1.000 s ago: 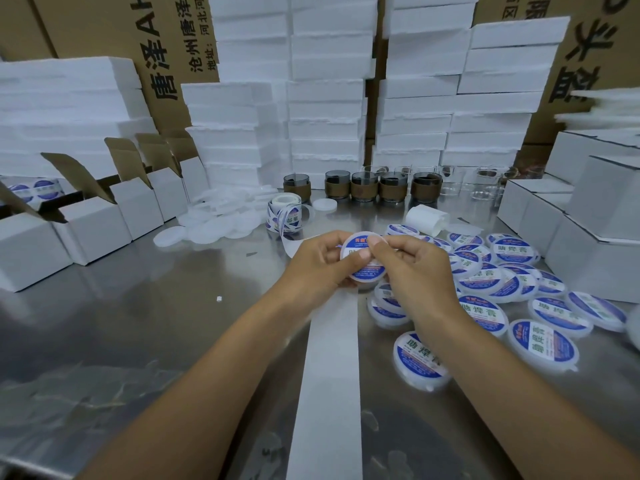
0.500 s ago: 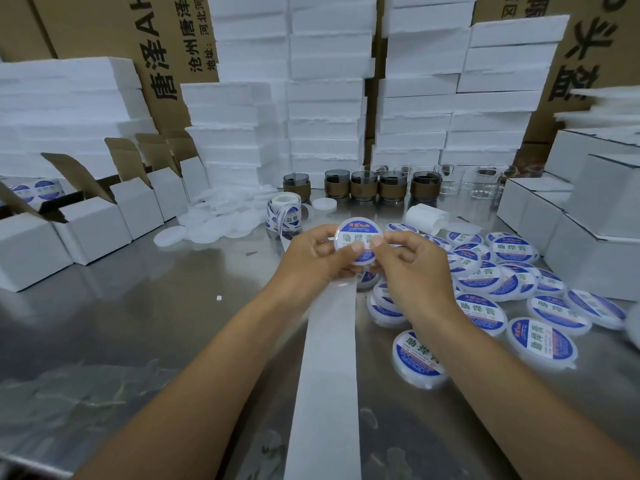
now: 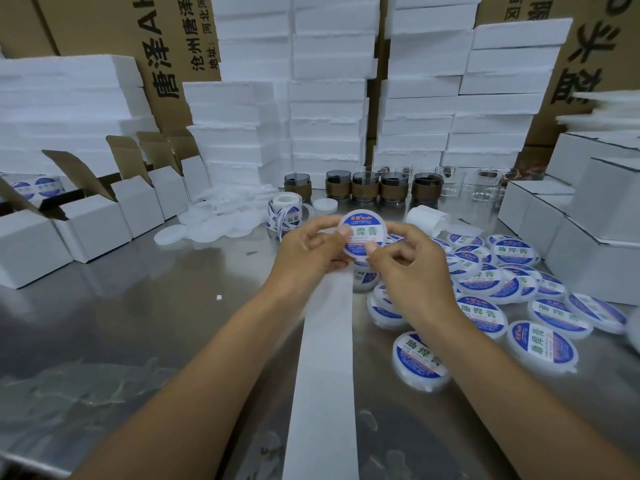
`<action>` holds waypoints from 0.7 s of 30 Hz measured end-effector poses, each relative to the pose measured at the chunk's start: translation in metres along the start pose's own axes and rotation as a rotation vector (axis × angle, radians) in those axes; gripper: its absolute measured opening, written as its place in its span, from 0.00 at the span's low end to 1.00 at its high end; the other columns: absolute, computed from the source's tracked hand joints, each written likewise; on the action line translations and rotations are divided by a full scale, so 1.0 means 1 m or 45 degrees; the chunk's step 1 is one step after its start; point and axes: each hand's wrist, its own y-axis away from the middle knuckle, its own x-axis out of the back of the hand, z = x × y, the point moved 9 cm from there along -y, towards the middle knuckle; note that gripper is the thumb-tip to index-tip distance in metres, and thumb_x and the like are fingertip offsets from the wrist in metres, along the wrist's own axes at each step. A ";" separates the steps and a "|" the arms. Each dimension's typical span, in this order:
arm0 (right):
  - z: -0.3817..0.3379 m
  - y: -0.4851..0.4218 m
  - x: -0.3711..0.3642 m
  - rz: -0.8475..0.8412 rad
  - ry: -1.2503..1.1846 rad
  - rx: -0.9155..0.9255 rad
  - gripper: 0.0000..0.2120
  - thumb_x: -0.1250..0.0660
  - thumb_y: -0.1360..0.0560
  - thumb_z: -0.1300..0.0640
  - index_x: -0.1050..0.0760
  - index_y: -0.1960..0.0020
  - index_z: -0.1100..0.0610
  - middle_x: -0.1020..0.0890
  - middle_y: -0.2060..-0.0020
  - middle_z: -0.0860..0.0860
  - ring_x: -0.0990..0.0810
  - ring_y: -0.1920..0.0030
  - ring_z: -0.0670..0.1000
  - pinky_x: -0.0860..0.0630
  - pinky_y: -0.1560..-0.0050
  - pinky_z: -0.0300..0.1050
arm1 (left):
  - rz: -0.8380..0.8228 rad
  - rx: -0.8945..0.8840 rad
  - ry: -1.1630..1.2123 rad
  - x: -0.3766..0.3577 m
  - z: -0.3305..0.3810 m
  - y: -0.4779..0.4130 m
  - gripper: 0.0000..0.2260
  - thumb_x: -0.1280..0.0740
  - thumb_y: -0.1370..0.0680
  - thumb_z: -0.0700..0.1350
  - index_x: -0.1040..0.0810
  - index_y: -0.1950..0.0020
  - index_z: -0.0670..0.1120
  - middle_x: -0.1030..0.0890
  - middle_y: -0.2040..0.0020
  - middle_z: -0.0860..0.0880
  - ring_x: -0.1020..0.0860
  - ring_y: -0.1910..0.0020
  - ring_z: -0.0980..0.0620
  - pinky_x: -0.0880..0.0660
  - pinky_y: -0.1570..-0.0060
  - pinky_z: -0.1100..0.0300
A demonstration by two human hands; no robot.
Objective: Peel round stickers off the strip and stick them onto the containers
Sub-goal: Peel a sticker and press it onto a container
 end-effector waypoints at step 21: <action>-0.003 -0.005 0.039 0.257 1.093 0.187 0.15 0.38 0.23 0.53 0.27 0.39 0.55 0.26 0.42 0.55 0.32 0.40 0.54 0.33 0.44 0.50 | 0.366 0.297 0.046 0.070 -0.032 -0.026 0.05 0.46 0.19 0.38 0.32 0.48 0.44 0.28 0.60 0.45 0.26 0.71 0.61 0.30 0.74 0.71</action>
